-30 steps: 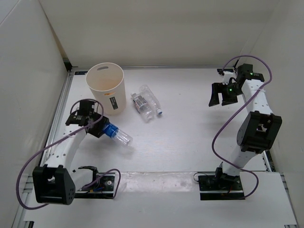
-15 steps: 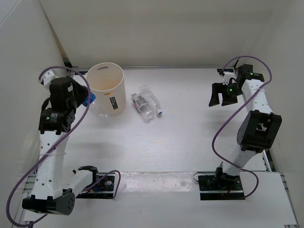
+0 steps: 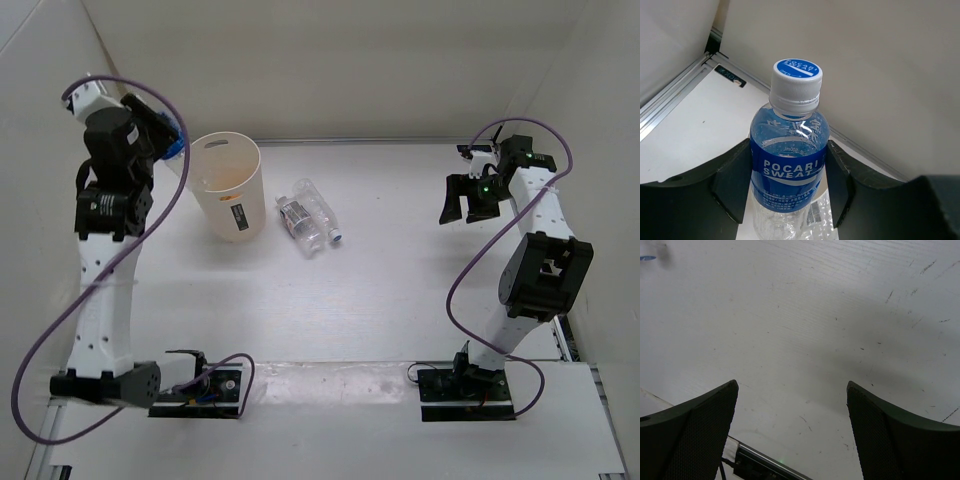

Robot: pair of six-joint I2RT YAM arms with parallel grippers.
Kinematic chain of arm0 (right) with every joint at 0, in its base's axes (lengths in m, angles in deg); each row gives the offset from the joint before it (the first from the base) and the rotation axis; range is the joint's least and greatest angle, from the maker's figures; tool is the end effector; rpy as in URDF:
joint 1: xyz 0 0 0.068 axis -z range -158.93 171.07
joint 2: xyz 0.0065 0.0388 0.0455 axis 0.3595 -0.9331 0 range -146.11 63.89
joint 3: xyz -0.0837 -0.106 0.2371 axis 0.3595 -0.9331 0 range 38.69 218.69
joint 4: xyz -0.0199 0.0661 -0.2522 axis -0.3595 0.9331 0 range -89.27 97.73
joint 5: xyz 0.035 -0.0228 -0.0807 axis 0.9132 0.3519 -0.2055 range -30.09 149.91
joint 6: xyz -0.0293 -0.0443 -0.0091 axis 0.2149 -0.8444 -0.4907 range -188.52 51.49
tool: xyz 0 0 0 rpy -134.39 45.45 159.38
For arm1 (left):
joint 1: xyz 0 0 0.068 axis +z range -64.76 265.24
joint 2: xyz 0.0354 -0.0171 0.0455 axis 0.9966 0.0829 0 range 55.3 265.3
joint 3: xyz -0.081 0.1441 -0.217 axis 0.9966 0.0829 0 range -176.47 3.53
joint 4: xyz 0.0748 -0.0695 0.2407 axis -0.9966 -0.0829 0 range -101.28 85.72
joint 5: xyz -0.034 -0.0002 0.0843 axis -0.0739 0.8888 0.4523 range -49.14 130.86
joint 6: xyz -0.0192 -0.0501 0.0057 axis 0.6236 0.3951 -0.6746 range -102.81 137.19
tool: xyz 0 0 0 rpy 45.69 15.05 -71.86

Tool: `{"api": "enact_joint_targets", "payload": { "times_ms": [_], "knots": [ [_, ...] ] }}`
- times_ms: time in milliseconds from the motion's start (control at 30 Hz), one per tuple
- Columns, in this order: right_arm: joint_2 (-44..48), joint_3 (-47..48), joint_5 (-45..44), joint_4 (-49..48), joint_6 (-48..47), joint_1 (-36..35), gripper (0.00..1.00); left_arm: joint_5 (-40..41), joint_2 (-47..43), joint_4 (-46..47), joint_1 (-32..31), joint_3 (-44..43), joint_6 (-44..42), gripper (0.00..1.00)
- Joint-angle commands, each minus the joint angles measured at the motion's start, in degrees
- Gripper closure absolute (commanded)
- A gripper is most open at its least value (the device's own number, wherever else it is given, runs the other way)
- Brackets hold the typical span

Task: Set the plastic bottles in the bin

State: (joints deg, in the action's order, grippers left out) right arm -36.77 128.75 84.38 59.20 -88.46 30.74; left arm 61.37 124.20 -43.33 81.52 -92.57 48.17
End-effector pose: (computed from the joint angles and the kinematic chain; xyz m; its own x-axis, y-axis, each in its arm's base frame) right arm 0.3561 -0.0457 0.2876 -0.8680 -0.1671 -0.4676 -0.3075 0.9203 0.2420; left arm 0.2209 -0.0019 0.5031 -0.0309 -0.4811 -0.8761 -0.3467 0.8273 -0.4421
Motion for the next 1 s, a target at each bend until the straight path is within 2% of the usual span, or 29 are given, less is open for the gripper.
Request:
{"api": "enact_joint_targets", "payload": {
  "times_ms": [0, 133, 200, 467, 667, 700, 733, 800, 967],
  "knots": [
    [0.1, 0.6, 1.3, -0.5, 0.4, 0.4, 0.10, -2.7, 5.3, 4.3, 0.4, -4.5, -0.7, 0.52],
    [0.1, 1.3, 1.5, -0.2, 0.4, 1.0, 0.10, -4.8, 12.0, 4.0, 0.2, -9.5, -0.5, 0.52],
    [0.2, 1.5, 1.5, -0.3, 0.4, 1.1, 0.10, -5.5, 15.4, 0.3, 0.2, -13.1, 0.3, 0.52],
    [-0.4, 3.1, 6.6, 3.3, -0.5, 2.7, 0.10, -5.2, 18.0, -3.2, -0.1, -14.1, 2.6, 0.52],
    [-0.8, 5.2, 9.0, 3.7, -2.1, 2.5, 0.10, -6.3, 19.4, -4.5, -0.7, -14.1, 4.3, 0.47],
    [-0.8, 5.5, 13.0, 4.6, -3.6, 2.5, 0.10, -6.4, 19.6, -4.5, -0.8, -14.0, 4.3, 0.45],
    [-0.9, 6.2, 14.4, 6.3, -7.3, 2.5, 0.10, -7.1, 20.2, -4.9, -0.8, -14.6, 4.3, 0.43],
    [-0.5, 6.8, 17.8, 7.7, -8.8, 2.3, 0.10, -7.3, 20.9, -5.6, -0.9, -15.1, 4.1, 0.41],
    [-0.5, 8.5, 19.5, 8.5, -9.9, 2.1, 0.10, -9.3, 24.0, -8.1, -1.0, -17.0, 3.9, 0.35]
  ]
}}
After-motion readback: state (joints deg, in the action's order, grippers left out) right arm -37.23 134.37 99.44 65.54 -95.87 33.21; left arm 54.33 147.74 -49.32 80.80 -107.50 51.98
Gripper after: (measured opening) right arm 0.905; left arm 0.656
